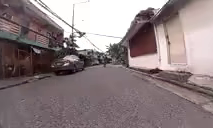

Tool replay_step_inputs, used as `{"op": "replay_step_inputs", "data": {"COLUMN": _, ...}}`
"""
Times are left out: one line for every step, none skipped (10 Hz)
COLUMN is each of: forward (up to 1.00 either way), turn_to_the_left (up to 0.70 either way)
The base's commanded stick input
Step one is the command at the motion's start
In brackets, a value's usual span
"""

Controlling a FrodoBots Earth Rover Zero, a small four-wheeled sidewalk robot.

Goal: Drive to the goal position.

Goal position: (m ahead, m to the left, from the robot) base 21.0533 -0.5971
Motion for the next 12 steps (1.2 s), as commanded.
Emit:
{"op": "replay_step_inputs", "data": {"forward": 0.7, "turn_to_the_left": 0.0}}
{"op": "replay_step_inputs", "data": {"forward": 0.7, "turn_to_the_left": 0.0}}
{"op": "replay_step_inputs", "data": {"forward": 0.7, "turn_to_the_left": 0.0}}
{"op": "replay_step_inputs", "data": {"forward": 0.7, "turn_to_the_left": 0.0}}
{"op": "replay_step_inputs", "data": {"forward": 0.7, "turn_to_the_left": 0.0}}
{"op": "replay_step_inputs", "data": {"forward": 0.7, "turn_to_the_left": 0.0}}
{"op": "replay_step_inputs", "data": {"forward": 0.7, "turn_to_the_left": 0.0}}
{"op": "replay_step_inputs", "data": {"forward": 0.7, "turn_to_the_left": 0.0}}
{"op": "replay_step_inputs", "data": {"forward": 0.7, "turn_to_the_left": 0.0}}
{"op": "replay_step_inputs", "data": {"forward": 0.7, "turn_to_the_left": 0.0}}
{"op": "replay_step_inputs", "data": {"forward": 0.7, "turn_to_the_left": 0.0}}
{"op": "replay_step_inputs", "data": {"forward": 0.7, "turn_to_the_left": 0.0}}
